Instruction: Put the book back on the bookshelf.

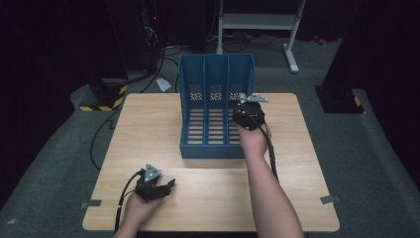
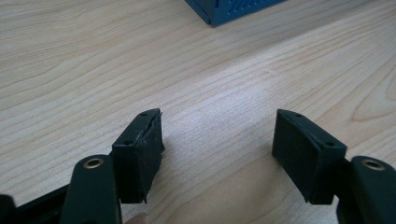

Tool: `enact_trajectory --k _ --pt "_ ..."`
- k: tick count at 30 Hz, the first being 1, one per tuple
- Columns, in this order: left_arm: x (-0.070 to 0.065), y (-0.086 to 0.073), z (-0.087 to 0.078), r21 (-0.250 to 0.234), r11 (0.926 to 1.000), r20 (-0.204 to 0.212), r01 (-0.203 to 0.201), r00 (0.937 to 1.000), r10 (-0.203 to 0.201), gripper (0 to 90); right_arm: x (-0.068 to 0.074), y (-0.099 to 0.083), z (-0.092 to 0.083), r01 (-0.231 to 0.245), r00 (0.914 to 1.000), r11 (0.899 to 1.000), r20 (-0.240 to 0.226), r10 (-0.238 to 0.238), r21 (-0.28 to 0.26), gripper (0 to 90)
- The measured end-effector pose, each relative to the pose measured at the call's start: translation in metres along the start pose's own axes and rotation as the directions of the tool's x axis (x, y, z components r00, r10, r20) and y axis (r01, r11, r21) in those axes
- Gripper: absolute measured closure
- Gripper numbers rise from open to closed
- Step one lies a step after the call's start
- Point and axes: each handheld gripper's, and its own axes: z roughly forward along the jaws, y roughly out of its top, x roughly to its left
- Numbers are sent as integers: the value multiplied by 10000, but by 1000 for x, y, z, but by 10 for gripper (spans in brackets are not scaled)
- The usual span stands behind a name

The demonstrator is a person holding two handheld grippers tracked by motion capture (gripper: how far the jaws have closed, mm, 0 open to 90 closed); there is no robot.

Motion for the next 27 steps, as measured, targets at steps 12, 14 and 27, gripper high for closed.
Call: enact_trajectory --k 12,14,27 --pt "0 0 0 19 10000 -3 7 10000 -7 334 -8 -24 -24 166 9969 9997 -771 -178 -161 470" --pt "0 0 0 32 10000 6 5 10000 -5 334 -10 -28 -28 213 9959 9995 -874 -231 -219 456" --pt "0 0 0 33 10000 19 -6 10000 6 334 -25 -64 -67 945 9869 9946 -1271 -994 -435 349"
